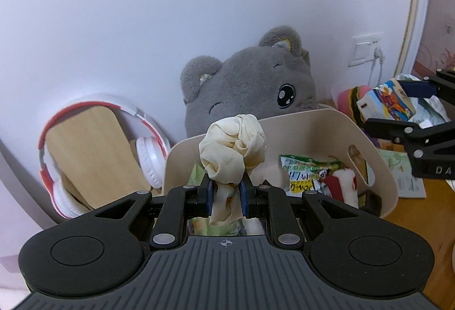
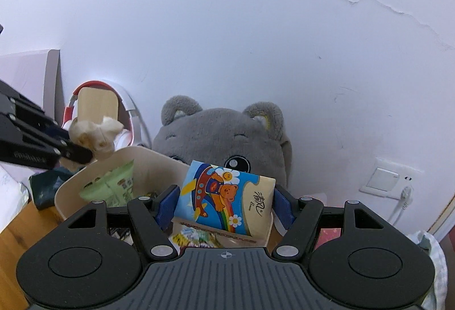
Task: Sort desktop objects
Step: 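Lift the tissue pack and scrunchie up over the beige basket, then open both tools to drop the tissue pack and scrunchie into the basket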
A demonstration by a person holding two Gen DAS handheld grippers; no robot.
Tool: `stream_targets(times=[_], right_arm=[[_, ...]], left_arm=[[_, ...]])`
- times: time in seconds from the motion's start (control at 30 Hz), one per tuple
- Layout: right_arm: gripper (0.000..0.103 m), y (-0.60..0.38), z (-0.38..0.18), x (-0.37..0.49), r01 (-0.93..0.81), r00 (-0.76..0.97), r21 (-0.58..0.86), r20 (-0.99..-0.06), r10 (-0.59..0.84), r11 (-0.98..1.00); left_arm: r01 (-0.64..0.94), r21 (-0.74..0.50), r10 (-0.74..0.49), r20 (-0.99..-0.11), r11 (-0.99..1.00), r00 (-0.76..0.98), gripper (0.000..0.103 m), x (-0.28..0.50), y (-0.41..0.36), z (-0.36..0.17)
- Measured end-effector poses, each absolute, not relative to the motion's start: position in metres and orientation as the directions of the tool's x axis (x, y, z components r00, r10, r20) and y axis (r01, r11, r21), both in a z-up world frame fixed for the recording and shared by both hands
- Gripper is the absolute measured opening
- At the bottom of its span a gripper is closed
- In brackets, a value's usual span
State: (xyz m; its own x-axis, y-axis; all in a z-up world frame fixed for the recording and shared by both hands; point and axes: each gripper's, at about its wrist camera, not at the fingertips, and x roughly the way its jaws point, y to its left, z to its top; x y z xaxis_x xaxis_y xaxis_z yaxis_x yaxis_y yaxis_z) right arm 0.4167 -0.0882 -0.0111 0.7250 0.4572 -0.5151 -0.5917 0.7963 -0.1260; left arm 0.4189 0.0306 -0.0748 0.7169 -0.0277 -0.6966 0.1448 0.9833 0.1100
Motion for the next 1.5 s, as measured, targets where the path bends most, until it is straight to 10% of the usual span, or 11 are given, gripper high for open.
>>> stream_targets(times=[0.57, 0.83, 1.1, 1.5], right_arm=[[0.068, -0.049, -0.078, 0.468, -0.688, 0.587, -0.101, -0.659, 0.470, 0.718], [0.080, -0.056, -0.090, 0.473, -0.686, 0.557, -0.055, -0.682, 0.474, 0.726], [0.102, -0.064, -0.086, 0.470, -0.675, 0.577, -0.056, -0.662, 0.479, 0.735], [0.103, -0.072, -0.071, 0.451, -0.641, 0.601, -0.044, -0.650, 0.466, 0.766]], left_arm=[[0.037, 0.078, 0.043, -0.821, 0.996, 0.569, 0.020, 0.469, 0.014, -0.143], [0.025, 0.093, 0.058, -0.782, 0.995, 0.620, 0.078, 0.466, 0.005, -0.136], [0.025, 0.105, 0.065, -0.771, 0.994, 0.634, 0.080, 0.456, 0.006, -0.126], [-0.013, 0.114, 0.093, -0.738, 0.993, 0.668, 0.080, 0.432, 0.003, -0.099]])
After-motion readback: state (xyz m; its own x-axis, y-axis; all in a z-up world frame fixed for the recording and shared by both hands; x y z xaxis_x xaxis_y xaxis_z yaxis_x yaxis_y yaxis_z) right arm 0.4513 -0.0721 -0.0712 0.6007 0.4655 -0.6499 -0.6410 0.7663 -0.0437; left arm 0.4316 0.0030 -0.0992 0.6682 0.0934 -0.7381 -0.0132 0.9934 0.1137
